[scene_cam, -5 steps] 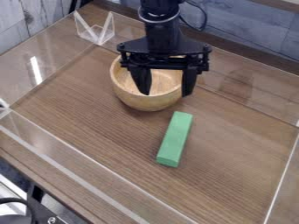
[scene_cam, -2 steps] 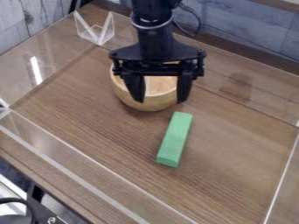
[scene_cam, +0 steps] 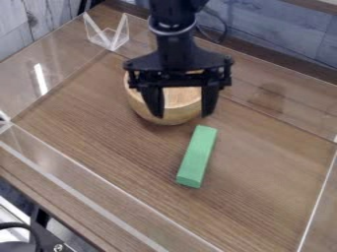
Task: Move green stick from inside the wooden bowl to the table next to it
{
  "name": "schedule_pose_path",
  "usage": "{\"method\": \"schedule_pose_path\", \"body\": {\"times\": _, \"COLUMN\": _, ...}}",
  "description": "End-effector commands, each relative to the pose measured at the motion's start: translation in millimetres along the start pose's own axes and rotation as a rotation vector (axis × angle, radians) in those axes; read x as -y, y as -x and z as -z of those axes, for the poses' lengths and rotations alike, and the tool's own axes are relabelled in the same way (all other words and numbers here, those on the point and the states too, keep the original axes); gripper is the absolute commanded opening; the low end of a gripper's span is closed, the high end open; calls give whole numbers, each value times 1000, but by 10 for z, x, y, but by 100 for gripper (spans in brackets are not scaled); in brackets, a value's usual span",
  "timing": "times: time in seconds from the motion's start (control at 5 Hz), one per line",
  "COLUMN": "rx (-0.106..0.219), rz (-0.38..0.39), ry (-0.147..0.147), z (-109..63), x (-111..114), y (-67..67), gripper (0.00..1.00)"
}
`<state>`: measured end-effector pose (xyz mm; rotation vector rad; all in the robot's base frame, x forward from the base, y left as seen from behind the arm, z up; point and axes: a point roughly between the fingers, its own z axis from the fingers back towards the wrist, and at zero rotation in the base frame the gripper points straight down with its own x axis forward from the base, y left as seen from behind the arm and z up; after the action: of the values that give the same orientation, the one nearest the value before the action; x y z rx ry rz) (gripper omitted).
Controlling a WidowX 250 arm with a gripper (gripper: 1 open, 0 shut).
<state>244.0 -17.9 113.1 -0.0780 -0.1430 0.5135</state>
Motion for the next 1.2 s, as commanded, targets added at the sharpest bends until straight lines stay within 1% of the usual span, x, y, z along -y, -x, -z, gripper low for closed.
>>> {"method": "schedule_pose_path", "body": {"times": 0.0, "rx": 32, "rz": -6, "ry": 18, "z": -102, "x": 96, "y": -155, "gripper": 100}}
{"method": "schedule_pose_path", "body": {"times": 0.2, "rx": 35, "rz": -5, "ry": 18, "z": -23, "x": 21, "y": -172, "gripper": 100}}
{"method": "schedule_pose_path", "body": {"times": 0.4, "rx": 32, "rz": -20, "ry": 6, "z": 78, "x": -52, "y": -170, "gripper": 100}}
{"method": "schedule_pose_path", "body": {"times": 0.6, "rx": 35, "rz": -15, "ry": 16, "z": 140, "x": -42, "y": -136, "gripper": 100}}
{"method": "schedule_pose_path", "body": {"times": 0.8, "rx": 34, "rz": -48, "ry": 20, "z": 151, "x": 5, "y": -97, "gripper": 100}}
{"method": "schedule_pose_path", "body": {"times": 1.0, "rx": 30, "rz": 13, "ry": 37, "z": 138, "x": 14, "y": -115, "gripper": 100}}
